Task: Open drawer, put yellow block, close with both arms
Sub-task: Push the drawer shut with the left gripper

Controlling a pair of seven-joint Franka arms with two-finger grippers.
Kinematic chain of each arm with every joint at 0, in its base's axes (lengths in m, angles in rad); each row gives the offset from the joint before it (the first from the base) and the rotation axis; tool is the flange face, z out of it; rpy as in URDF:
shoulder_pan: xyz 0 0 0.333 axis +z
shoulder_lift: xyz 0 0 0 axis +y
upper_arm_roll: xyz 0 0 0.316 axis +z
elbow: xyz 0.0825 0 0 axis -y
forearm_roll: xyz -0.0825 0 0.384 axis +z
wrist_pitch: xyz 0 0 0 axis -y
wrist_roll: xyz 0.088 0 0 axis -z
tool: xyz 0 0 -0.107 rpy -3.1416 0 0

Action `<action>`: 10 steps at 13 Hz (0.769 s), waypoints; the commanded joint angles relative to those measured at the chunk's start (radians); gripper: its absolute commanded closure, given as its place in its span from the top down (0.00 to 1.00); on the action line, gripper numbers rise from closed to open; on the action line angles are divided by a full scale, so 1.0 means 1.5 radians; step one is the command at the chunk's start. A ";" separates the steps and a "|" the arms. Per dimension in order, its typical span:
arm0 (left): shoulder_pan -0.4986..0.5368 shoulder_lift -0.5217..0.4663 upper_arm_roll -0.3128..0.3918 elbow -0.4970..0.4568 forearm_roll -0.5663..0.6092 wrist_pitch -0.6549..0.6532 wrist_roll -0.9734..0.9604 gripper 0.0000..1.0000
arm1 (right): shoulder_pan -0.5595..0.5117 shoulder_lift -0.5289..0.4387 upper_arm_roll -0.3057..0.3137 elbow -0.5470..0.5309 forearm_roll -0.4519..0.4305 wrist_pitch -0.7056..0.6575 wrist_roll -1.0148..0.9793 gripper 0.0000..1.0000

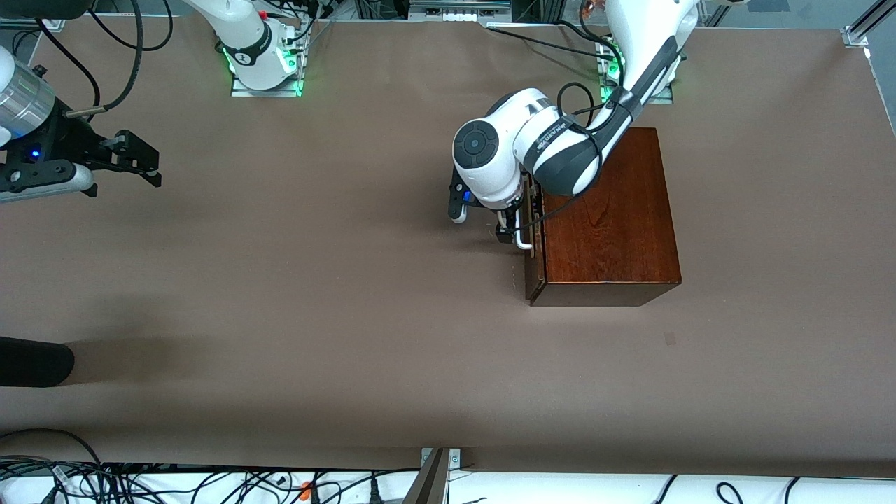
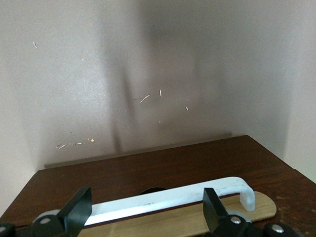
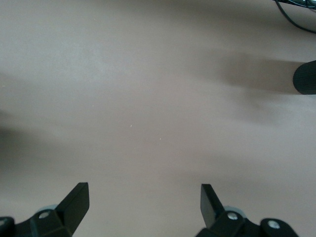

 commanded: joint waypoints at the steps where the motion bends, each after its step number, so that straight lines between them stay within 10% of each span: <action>1: 0.007 -0.024 -0.001 -0.003 0.016 -0.023 0.013 1.00 | 0.004 -0.004 0.000 0.011 -0.007 -0.015 0.002 1.00; 10: 0.015 -0.082 -0.002 0.072 -0.070 -0.073 -0.105 1.00 | 0.003 0.002 -0.002 0.019 -0.016 -0.015 0.001 1.00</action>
